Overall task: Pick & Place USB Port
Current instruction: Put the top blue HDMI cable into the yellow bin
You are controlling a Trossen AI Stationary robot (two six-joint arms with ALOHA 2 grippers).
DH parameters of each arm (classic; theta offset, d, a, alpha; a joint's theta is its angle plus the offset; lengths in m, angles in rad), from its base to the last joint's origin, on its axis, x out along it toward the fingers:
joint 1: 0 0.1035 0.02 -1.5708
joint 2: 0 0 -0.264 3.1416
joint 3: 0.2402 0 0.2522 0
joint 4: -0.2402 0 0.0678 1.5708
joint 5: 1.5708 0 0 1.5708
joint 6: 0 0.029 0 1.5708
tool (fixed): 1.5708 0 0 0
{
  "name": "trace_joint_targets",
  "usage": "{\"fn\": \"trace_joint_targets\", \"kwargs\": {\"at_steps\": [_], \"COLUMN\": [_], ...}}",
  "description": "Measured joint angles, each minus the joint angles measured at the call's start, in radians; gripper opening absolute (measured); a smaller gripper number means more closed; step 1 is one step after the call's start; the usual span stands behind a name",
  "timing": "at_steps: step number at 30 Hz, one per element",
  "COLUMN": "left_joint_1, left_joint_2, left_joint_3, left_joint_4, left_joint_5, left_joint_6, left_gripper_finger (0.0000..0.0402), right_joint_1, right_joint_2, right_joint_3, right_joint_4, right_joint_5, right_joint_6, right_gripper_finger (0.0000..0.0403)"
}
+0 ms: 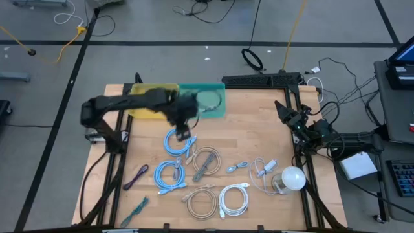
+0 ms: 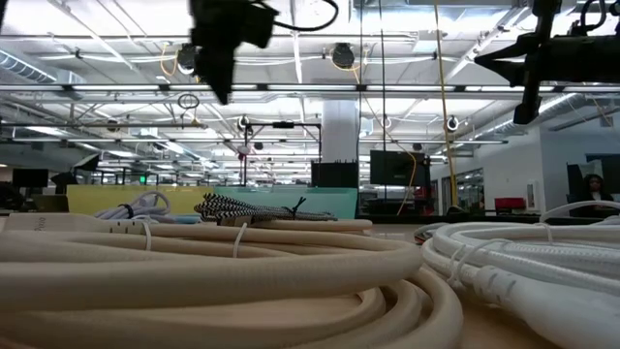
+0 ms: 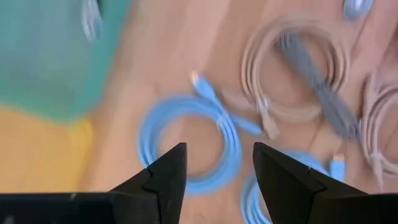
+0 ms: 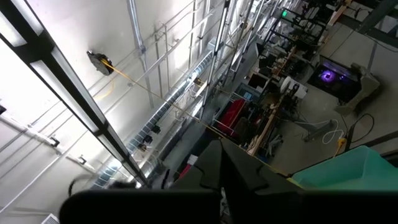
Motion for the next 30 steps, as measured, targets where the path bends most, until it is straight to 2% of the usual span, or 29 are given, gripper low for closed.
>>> {"fn": "trace_joint_targets", "kwargs": {"at_steps": [6, 10, 13, 18, 25, 30], "left_joint_1": [-0.159, -0.14, -0.112, -0.087, -0.038, -0.002], "left_joint_2": [-0.103, -0.109, -0.108, -0.109, -0.074, 0.001], "left_joint_3": [-0.323, -0.507, -0.601, -0.642, -0.642, -0.642], "left_joint_4": [0.027, 0.101, 0.217, 0.364, 0.366, 0.407], "left_joint_5": [-0.176, -0.172, -0.154, -0.14, -0.226, -0.199], "left_joint_6": [-0.369, -0.544, -0.602, -0.6, -0.56, -0.493], "left_gripper_finger": [0.0186, 0.0186, 0.0187, 0.0187, 0.0187, 0.0187], "right_joint_1": [0.0, 0.0, 0.0, 0.0, 0.0, 0.0], "right_joint_2": [0.001, 0.002, 0.002, 0.005, 0.005, 0.005], "right_joint_3": [0.0, 0.0, 0.0, 0.0, 0.0, 0.0], "right_joint_4": [-0.002, -0.003, -0.003, -0.003, -0.002, 0.002], "right_joint_5": [0.0, 0.0, 0.001, 0.001, -0.016, -0.028], "right_joint_6": [0.0, 0.0, 0.0, 0.003, 0.026, 0.027], "right_gripper_finger": [0.0, 0.0, 0.0, 0.0, 0.0, 0.0]}}
